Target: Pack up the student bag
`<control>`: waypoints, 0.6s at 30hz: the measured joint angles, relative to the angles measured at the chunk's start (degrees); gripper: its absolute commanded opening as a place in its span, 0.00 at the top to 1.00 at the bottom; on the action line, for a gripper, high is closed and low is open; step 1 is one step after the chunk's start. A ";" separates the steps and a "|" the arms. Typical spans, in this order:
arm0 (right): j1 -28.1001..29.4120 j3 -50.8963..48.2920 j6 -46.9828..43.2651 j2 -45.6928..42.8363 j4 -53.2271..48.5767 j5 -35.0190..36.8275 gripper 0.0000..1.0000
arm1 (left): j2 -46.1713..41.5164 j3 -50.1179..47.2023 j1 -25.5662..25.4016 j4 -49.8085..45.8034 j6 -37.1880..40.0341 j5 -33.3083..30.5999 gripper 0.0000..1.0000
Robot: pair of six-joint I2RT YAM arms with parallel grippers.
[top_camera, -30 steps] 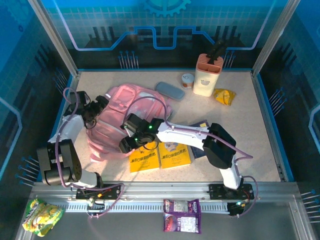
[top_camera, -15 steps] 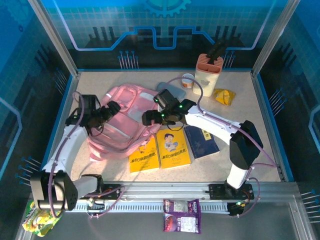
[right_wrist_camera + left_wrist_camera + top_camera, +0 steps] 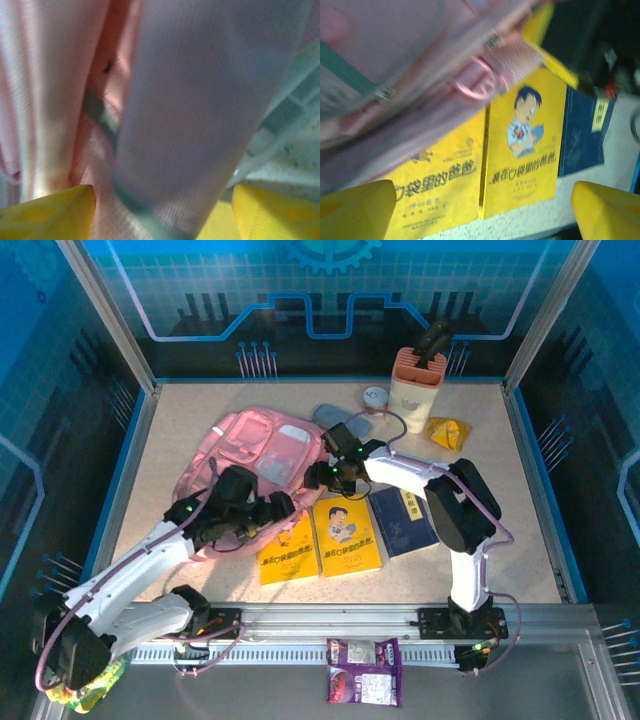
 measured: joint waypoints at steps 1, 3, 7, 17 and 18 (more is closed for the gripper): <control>-0.15 0.44 -0.13 0.81 0.50 -0.26 0.48 | 0.39 -0.35 -2.40 0.85 -0.39 -0.09 0.18; -0.15 0.55 -0.28 1.20 1.81 -0.85 0.56 | 1.60 -1.20 -6.60 2.58 -1.07 -0.52 0.19; -0.15 0.55 -0.66 1.16 4.28 -1.29 0.80 | 4.37 -3.89 -11.45 7.06 -1.03 -1.36 0.22; -0.37 0.59 -0.42 -2.29 6.03 -2.99 1.00 | 4.85 -9.75 -3.69 10.32 6.01 -5.97 0.36; -0.37 0.87 -0.07 -3.17 5.84 -2.97 1.00 | 4.48 -9.75 -1.84 10.45 7.67 -6.14 0.38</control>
